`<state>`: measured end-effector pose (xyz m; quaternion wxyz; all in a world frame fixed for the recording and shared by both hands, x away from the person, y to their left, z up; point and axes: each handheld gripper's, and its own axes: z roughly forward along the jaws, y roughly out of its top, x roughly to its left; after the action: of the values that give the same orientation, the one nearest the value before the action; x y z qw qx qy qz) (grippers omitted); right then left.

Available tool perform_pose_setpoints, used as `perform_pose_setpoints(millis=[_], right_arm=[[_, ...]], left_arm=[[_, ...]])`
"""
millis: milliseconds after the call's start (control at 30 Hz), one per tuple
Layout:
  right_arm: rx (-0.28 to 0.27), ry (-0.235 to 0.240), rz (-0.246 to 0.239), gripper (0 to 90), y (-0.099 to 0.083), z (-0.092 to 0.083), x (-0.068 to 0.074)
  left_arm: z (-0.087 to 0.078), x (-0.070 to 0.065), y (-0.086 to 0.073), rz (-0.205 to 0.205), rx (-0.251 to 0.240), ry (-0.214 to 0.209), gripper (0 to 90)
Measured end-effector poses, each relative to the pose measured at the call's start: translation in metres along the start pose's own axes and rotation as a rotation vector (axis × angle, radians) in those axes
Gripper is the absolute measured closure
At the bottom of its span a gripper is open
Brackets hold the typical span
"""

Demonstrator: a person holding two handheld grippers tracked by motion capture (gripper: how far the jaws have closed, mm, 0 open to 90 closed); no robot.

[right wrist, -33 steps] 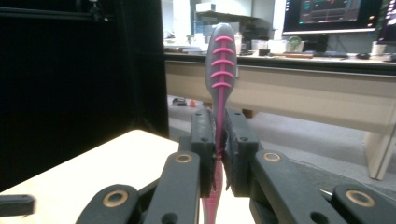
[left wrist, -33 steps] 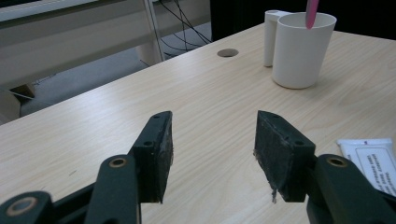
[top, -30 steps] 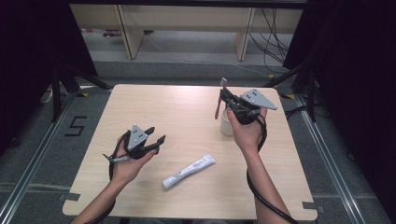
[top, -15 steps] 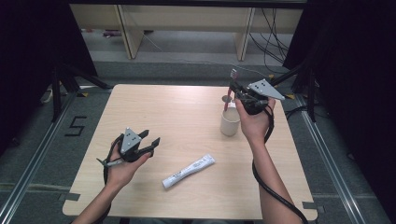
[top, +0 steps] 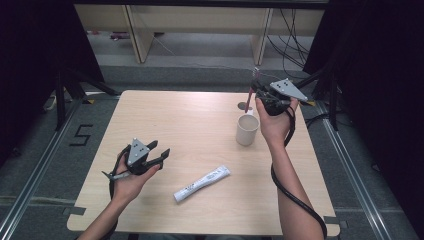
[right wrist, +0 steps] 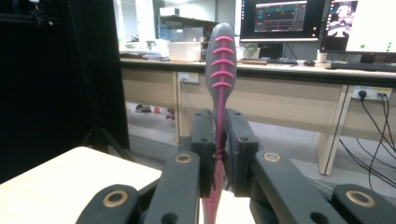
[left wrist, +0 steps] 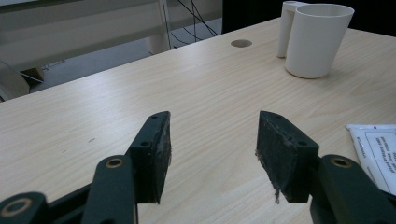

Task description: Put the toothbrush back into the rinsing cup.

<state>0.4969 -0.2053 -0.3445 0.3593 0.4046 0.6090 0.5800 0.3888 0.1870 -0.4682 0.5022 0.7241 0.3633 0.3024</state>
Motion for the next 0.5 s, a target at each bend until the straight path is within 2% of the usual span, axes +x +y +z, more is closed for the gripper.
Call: perform_pose_setpoints(millis=[33, 167, 200, 333, 500], right_arm=[[0.000, 0.006, -0.015, 84.0, 0.001, 0.001, -0.002], [-0.001, -0.011, -0.009, 84.0, 0.001, 0.006, -0.005], [-0.009, -0.008, -0.021, 84.0, 0.001, 0.008, -0.006], [-0.003, -0.029, -0.015, 84.0, 0.002, 0.012, -0.008], [-0.001, -0.041, -0.033, 84.0, 0.003, 0.018, -0.011]], left_arm=[[-0.001, 0.000, 0.000, -0.004, 0.012, 0.006, 44.8], [0.000, -0.001, -0.001, -0.011, 0.010, 0.004, 44.8], [0.000, -0.001, -0.001, -0.010, 0.011, 0.003, 44.8], [0.002, -0.002, -0.001, 0.000, 0.000, -0.009, 44.8], [0.002, -0.003, -0.001, -0.006, 0.016, -0.003, 44.7]])
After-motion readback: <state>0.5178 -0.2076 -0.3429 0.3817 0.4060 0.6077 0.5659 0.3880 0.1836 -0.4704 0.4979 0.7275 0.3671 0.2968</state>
